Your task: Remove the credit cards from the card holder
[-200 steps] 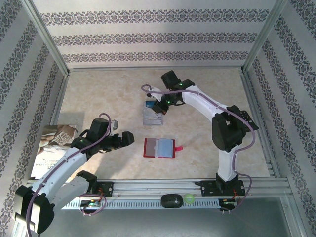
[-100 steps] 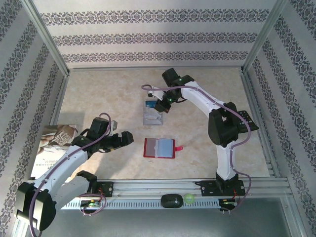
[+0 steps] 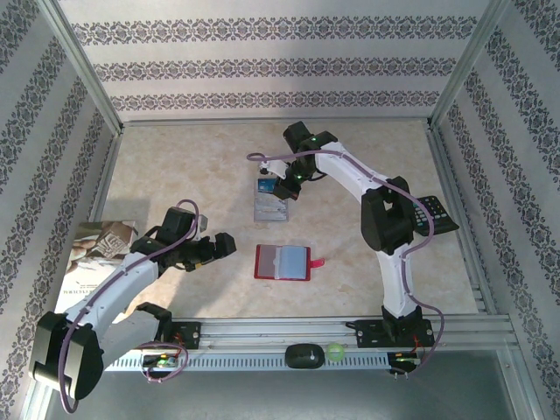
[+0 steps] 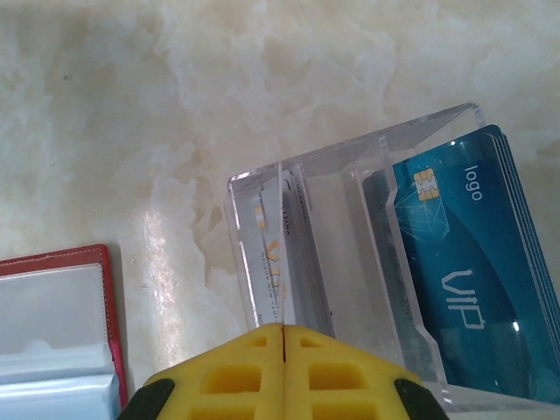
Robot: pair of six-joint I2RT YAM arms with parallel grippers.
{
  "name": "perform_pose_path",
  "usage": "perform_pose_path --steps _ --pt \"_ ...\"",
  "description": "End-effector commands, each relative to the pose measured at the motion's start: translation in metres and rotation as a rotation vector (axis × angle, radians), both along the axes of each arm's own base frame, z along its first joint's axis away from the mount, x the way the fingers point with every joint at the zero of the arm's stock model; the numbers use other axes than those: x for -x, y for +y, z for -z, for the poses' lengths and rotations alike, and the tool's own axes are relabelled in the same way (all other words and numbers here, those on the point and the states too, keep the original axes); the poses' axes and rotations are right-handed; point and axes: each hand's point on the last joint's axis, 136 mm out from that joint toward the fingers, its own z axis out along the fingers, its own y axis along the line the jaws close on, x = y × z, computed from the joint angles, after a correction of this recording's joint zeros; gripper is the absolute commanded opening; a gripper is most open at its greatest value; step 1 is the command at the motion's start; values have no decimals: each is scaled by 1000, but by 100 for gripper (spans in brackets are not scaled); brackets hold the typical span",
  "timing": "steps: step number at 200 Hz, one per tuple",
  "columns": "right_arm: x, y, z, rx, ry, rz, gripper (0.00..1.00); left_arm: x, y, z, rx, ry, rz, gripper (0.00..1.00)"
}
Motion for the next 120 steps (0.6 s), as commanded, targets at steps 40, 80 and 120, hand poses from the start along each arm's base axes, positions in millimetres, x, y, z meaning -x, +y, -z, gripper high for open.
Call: perform_pose_path --steps 40,80,120 --pt "-2 2 4 23 -1 -37 0 -5 2 -2 6 -1 -1 100" --pt "-1 2 10 50 2 -38 0 -4 1 -1 16 1 -3 100" --pt "-5 5 1 40 -18 -15 11 -5 -4 -4 50 -13 4 100"
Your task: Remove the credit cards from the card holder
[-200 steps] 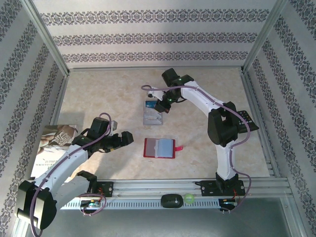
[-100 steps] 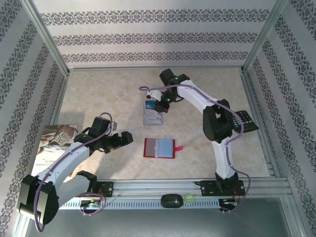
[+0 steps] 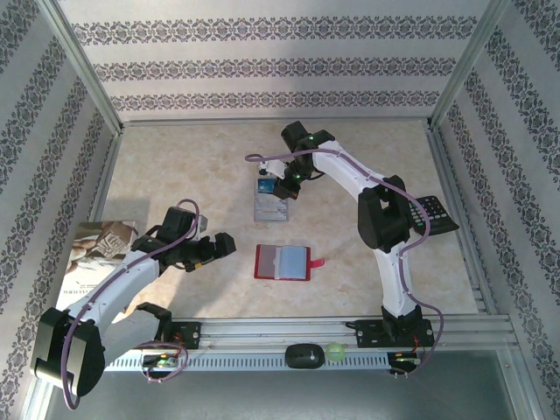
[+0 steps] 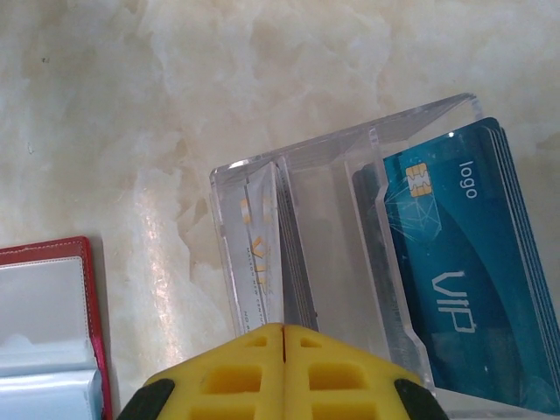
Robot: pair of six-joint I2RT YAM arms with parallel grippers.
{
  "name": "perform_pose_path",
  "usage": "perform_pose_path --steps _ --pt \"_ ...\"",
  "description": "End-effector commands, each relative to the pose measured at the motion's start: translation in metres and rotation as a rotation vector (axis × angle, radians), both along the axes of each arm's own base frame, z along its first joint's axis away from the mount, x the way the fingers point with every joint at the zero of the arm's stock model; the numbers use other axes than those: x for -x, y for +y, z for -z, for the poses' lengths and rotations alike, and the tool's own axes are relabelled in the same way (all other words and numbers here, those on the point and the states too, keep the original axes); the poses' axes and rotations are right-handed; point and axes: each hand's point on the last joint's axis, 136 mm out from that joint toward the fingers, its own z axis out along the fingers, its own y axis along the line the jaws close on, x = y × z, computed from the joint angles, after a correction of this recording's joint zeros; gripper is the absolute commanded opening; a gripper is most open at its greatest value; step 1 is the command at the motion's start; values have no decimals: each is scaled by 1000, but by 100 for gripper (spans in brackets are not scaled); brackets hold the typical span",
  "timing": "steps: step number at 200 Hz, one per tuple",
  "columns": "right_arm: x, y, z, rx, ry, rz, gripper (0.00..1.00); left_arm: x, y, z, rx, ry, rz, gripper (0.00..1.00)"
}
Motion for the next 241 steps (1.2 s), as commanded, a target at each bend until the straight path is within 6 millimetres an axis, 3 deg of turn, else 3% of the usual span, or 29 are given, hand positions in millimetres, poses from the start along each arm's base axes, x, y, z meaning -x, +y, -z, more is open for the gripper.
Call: perform_pose_path --steps 1,11,36,59,86,101,119,126,142,182,190,201,223,241 --pt "-2 7 -6 3 -13 -1 12 -4 -5 -8 50 -31 6 100" --pt "-5 7 -9 -2 -24 16 22 -5 -5 -11 59 -42 0 100" --pt "-13 11 -27 -35 -67 60 33 -7 -5 -20 66 -82 2 100" --pt "-20 17 -64 -122 -141 122 36 -15 -1 -38 55 -154 -20 100" --pt "-17 19 -114 -268 -188 227 41 -39 10 -66 5 -297 -86 100" --pt "-9 16 -136 -380 -193 314 55 -53 23 -77 -44 -366 -154 100" --pt "-4 3 -154 -509 -225 476 61 -70 36 -92 -92 -444 -232 100" --pt "-5 -8 -150 -536 -231 575 67 -77 40 -98 -107 -478 -252 100" --pt "-3 -37 -146 -563 -246 774 72 -92 52 -104 -159 -520 -321 100" --pt "25 -101 -110 -490 -242 1108 80 -125 80 -108 -388 -641 -354 100" --pt "30 -114 -104 -466 -262 1171 97 -131 86 -106 -451 -661 -355 100" --pt "38 -135 -98 -438 -289 1257 98 -142 94 -104 -530 -685 -349 100" --pt "53 -176 -93 -360 -369 1405 98 -161 116 -90 -728 -685 -310 100" --pt "62 -203 -94 -300 -455 1475 98 -170 132 -63 -864 -656 -250 100"
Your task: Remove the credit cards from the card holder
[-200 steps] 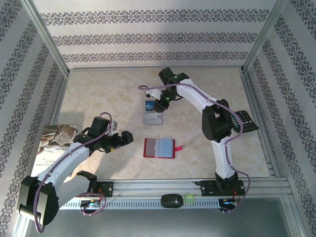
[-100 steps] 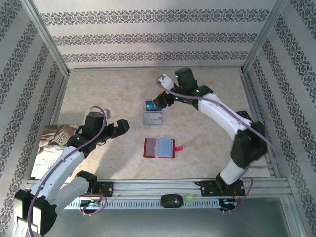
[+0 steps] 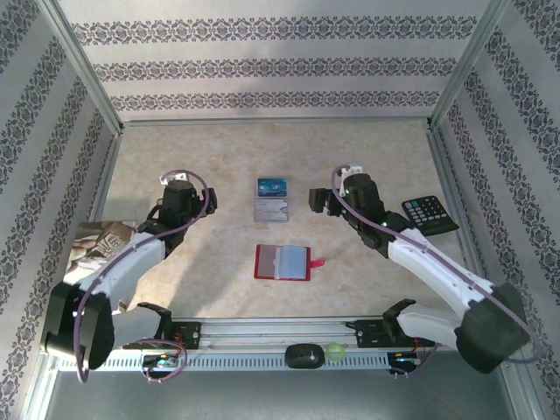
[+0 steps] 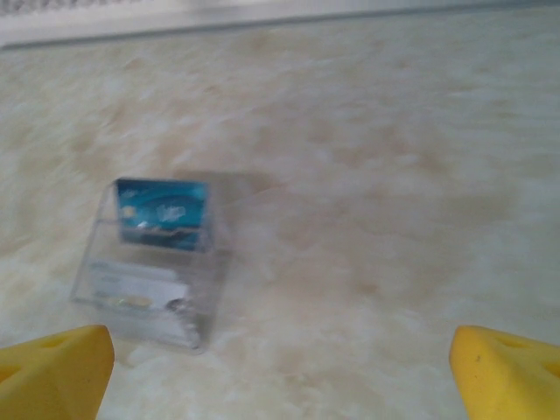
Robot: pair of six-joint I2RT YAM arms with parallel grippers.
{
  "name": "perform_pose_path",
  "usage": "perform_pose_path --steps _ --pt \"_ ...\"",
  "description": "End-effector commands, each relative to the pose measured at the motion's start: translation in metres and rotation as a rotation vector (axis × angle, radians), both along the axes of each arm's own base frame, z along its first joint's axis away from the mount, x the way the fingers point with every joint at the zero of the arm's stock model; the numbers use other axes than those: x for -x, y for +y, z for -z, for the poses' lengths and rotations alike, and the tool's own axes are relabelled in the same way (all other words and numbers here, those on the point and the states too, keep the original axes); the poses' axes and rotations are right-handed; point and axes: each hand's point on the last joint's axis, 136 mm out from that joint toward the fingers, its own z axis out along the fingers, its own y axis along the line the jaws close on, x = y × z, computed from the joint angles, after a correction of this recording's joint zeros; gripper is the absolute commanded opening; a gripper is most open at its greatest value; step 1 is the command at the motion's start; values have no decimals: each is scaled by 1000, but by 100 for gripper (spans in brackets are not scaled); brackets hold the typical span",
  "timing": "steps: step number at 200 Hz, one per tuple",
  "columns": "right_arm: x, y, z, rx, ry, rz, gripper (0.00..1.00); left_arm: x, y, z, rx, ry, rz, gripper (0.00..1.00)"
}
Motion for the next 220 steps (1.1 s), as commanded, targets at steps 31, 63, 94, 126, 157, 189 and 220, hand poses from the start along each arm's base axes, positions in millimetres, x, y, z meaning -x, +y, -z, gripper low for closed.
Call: perform_pose_path --steps 31,63,94,126,157,189,220 --pt "19 -80 -10 177 -63 335 98 -30 53 23 -316 -91 -50 100" --pt "28 -102 -11 214 -87 398 98 -37 56 27 -355 -184 1 99" --pt "31 -130 -6 292 -134 457 98 -47 39 37 -270 -147 141 100" --pt "39 -176 10 366 -219 587 98 -43 22 35 -251 -178 248 100" --pt "39 -202 42 238 -243 647 98 -37 40 30 -210 -208 164 99" --pt "20 -201 43 244 -283 576 98 -33 54 43 -182 -346 96 99" --pt "-10 -196 53 226 -268 534 98 -32 70 48 -192 -276 -9 99"
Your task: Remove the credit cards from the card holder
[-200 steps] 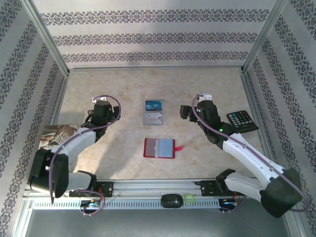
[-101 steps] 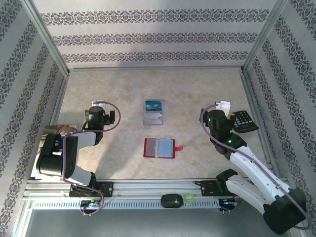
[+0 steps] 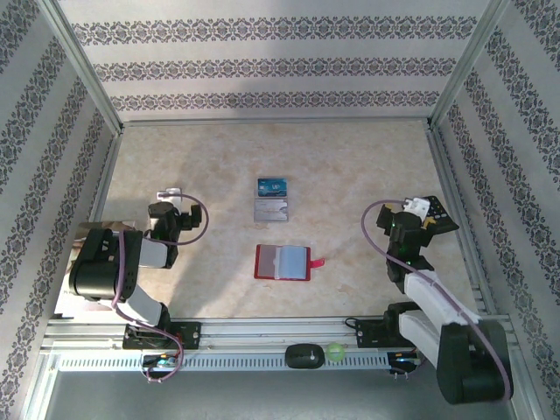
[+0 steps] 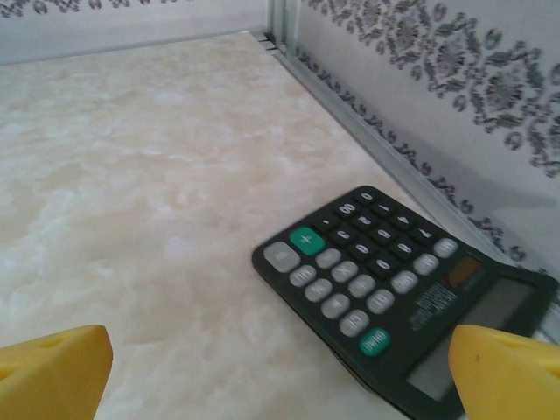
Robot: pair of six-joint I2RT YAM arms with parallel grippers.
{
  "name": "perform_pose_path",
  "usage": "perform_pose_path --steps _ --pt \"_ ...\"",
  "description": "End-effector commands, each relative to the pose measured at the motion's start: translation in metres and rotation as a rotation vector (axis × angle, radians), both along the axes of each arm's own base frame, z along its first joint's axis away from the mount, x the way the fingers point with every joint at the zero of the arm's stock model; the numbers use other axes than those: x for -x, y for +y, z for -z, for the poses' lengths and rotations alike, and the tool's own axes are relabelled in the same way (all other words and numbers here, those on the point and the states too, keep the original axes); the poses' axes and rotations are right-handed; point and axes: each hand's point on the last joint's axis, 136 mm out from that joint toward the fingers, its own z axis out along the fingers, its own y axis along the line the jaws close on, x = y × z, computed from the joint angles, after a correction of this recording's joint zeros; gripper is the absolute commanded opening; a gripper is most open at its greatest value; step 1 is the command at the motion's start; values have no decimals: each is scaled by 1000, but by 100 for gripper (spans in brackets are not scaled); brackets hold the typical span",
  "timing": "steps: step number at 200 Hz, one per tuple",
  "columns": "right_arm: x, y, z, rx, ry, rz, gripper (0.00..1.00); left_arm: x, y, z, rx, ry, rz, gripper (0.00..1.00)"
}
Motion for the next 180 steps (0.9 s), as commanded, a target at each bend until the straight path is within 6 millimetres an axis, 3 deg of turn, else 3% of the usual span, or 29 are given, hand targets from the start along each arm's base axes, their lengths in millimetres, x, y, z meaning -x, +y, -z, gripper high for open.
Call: perform_pose_path --steps 1,23,26,40,59,180 --pt "-36 13 -26 -11 -123 -86 98 -13 11 -35 14 -147 -81 99" --pt "-57 19 -6 1 -71 -120 98 -13 9 -37 8 -168 -73 99" --pt "-65 19 -14 2 -90 -117 98 -12 9 -36 8 -166 -69 99" --pt "-79 24 -14 20 -77 -143 98 -10 6 -38 8 -183 -54 99" --pt "-95 28 -2 36 -66 -164 98 -13 4 -37 10 -165 -40 99" --pt "-93 34 -1 58 -32 -172 98 -20 -3 -33 8 -125 2 99"
